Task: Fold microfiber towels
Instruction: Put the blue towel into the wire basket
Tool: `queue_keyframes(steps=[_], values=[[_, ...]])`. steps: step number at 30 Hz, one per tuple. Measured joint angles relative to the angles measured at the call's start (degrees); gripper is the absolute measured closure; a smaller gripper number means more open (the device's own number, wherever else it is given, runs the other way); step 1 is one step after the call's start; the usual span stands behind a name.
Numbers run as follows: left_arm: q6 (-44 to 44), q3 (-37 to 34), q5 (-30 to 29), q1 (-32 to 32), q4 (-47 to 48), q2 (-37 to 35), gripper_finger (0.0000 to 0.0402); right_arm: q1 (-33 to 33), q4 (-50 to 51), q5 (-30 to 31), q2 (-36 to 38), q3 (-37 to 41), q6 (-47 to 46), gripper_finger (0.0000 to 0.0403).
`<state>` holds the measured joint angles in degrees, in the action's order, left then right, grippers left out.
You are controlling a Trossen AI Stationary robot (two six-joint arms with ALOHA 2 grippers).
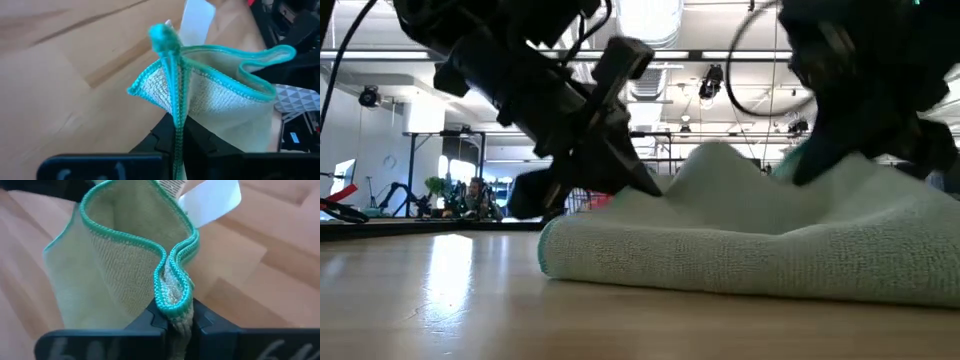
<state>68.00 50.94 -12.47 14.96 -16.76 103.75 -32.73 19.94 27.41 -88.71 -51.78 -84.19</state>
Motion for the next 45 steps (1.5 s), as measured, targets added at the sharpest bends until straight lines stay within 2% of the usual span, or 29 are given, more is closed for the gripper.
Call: queue_keyframes(steps=[4, 11, 21, 31, 38, 45], values=[[-2.05, 0.36, -0.49, 0.00, 2.39, -2.06, 0.0399, 0.66, 7.14, 1.84, 0.11, -5.33, 3.67, 0.0391], [-5.24, 0.54, -5.90, -0.30, 8.32, -7.72, 0.0400, 4.80, 18.42, 2.61, 1.12, -11.67, 10.19, 0.0392], [-10.94, 0.57, -13.90, -3.92, 12.59, -16.40, 0.0400, 16.49, 18.68, 1.06, 3.28, -18.06, 29.80, 0.0392], [-19.03, 0.95, -15.92, -12.01, 14.77, -22.59, 0.0400, 28.60, 18.72, -3.41, 3.72, -24.55, 47.47, 0.0392], [-25.42, 2.74, -16.11, -17.53, 14.78, -24.31, 0.0400, 37.38, 17.14, -7.35, 3.66, -27.97, 54.61, 0.0392], [-31.27, 4.78, -16.07, -24.25, 15.23, -24.31, 0.0400, 47.04, 11.23, -15.15, 3.61, -28.54, 59.02, 0.0392]])
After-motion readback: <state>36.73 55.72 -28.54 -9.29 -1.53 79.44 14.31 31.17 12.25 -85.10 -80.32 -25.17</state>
